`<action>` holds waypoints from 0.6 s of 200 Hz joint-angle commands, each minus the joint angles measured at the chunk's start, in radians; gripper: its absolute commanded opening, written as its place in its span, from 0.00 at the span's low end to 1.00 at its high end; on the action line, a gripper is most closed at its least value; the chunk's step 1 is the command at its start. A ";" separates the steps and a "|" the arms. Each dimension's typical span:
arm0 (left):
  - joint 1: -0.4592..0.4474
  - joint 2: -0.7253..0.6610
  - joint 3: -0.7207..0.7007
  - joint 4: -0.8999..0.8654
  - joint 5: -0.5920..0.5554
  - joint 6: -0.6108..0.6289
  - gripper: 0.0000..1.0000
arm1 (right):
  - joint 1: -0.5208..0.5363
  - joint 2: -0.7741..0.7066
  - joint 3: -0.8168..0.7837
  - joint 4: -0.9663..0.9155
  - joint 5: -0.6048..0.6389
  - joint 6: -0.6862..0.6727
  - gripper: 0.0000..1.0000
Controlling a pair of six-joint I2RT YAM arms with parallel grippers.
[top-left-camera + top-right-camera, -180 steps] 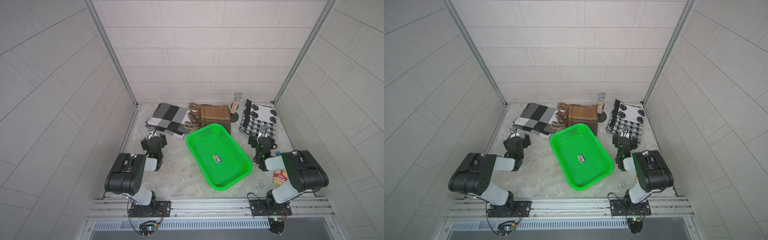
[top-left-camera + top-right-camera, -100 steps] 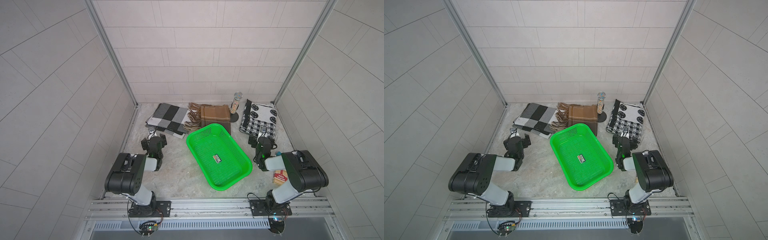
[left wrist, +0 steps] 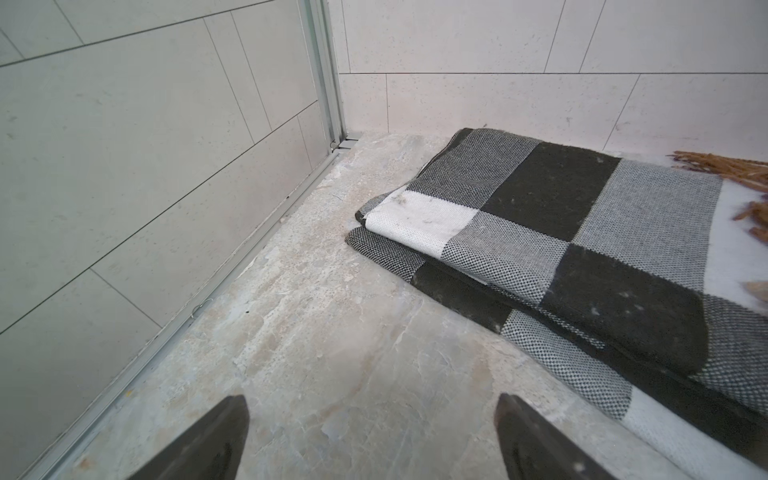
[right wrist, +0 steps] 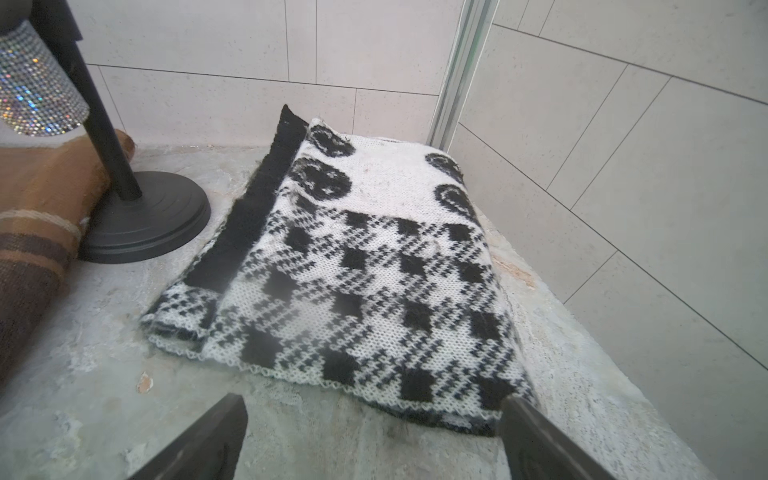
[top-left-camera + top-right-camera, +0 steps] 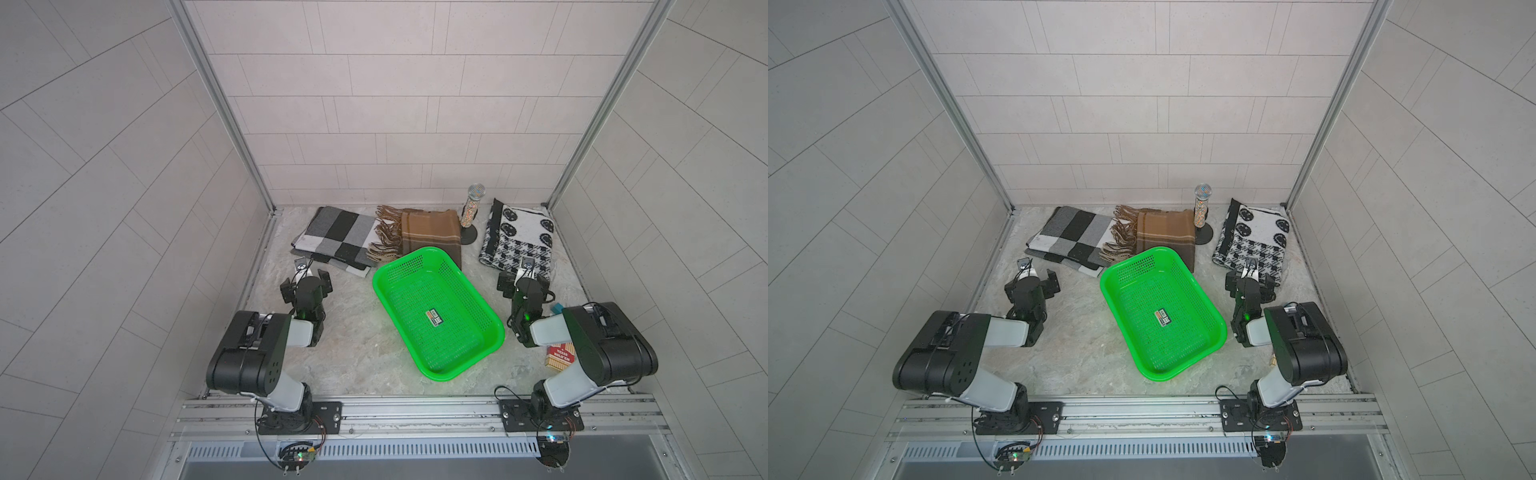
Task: Put the folded scarf in the basket
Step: Adjust the basket at the center of the board.
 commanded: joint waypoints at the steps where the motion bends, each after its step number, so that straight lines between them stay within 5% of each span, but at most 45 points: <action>1: -0.022 -0.105 -0.012 0.007 -0.045 0.035 1.00 | 0.015 0.003 -0.043 0.148 0.008 -0.035 1.00; 26: -0.026 -0.267 0.041 -0.195 -0.021 0.028 1.00 | 0.027 -0.011 -0.059 0.169 0.010 -0.049 1.00; 40: -0.034 -0.330 0.066 -0.221 0.006 0.041 1.00 | 0.068 -0.066 -0.068 0.158 0.127 -0.071 1.00; 70: -0.118 -0.416 0.261 -0.469 -0.033 0.044 1.00 | 0.112 -0.391 0.037 -0.207 0.197 -0.062 1.00; 87: -0.126 -0.421 0.422 -0.714 0.106 -0.123 1.00 | 0.111 -0.602 0.226 -0.660 0.215 0.222 1.00; 98: -0.121 -0.426 0.452 -0.798 0.142 -0.344 1.00 | 0.100 -0.683 0.332 -0.936 0.160 0.458 1.00; 110: -0.065 -0.387 0.411 -0.651 0.300 -0.477 1.00 | 0.074 -0.712 0.318 -0.882 0.037 0.603 1.00; 120: -0.030 -0.320 0.494 -0.719 0.459 -0.513 1.00 | 0.035 -0.711 0.340 -0.888 -0.136 0.624 1.00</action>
